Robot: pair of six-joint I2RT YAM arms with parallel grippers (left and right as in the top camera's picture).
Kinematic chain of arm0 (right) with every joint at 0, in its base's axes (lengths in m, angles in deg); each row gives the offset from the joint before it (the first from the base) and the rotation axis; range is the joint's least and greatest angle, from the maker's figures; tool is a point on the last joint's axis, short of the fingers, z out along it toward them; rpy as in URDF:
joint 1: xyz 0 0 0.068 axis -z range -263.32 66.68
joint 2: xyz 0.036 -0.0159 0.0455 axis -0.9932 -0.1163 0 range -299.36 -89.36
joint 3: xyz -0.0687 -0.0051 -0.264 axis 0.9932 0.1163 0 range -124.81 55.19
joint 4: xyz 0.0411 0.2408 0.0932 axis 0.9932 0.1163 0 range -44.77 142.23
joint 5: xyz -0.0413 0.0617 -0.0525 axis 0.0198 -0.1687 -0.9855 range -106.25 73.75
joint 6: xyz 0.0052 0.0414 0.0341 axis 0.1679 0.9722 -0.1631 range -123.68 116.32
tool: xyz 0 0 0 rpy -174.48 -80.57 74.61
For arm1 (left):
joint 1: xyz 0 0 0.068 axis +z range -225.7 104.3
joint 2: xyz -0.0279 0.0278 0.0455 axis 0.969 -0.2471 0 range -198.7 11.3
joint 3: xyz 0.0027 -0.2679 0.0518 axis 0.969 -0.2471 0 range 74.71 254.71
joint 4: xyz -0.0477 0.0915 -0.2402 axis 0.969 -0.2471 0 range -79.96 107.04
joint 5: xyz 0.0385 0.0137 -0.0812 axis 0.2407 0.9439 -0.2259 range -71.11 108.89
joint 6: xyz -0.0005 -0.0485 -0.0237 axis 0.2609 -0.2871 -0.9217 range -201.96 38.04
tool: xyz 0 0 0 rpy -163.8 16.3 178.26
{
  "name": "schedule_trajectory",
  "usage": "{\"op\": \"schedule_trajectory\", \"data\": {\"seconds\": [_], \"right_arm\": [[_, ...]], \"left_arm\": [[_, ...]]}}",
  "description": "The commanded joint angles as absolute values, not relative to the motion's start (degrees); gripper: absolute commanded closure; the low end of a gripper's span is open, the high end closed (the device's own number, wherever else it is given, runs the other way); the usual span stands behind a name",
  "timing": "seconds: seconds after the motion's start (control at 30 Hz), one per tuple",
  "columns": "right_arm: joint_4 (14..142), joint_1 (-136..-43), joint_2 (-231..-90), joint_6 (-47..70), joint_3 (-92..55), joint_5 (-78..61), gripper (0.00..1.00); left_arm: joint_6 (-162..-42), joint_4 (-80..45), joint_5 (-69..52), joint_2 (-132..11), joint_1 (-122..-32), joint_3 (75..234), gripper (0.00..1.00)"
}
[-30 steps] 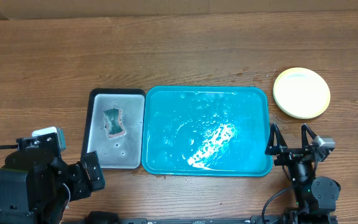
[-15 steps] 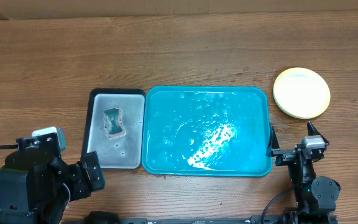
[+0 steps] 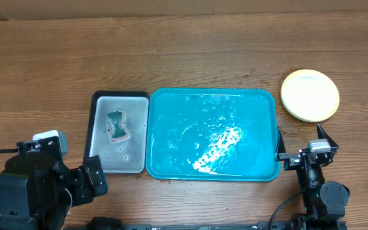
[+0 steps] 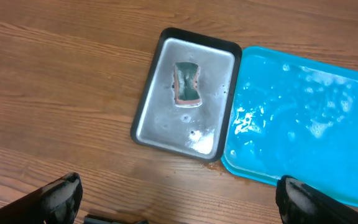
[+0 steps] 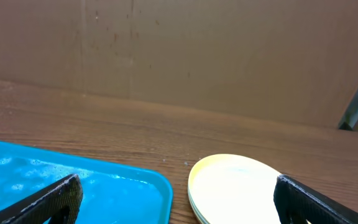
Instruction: Clean dirty plates on tray and stack at the side
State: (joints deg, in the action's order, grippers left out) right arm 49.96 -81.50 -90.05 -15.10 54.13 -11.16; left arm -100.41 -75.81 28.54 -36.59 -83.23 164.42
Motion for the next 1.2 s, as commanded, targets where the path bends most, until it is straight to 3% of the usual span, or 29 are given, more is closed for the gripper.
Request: {"op": "schedule_trajectory", "data": {"seconds": [0.0,0.77,0.97,1.17], "right_arm": [[49.7,-81.7,-89.5,-15.5,54.7,-11.7,0.0],[49.7,-81.7,-89.5,-15.5,54.7,-11.7,0.0],[49.7,-81.7,-89.5,-15.5,54.7,-11.7,0.0],[49.7,-81.7,-89.5,-15.5,54.7,-11.7,0.0]], "left_arm": [[-101.2,-75.7,28.3,-36.6,-83.6,164.8,0.0],[-101.5,-76.3,26.1,-36.6,-83.6,164.7,0.0],[-93.5,-55.6,20.1,-34.2,-83.6,159.1,0.0],[-86.4,-22.7,11.1,-23.0,-83.6,136.4,0.0]]}}
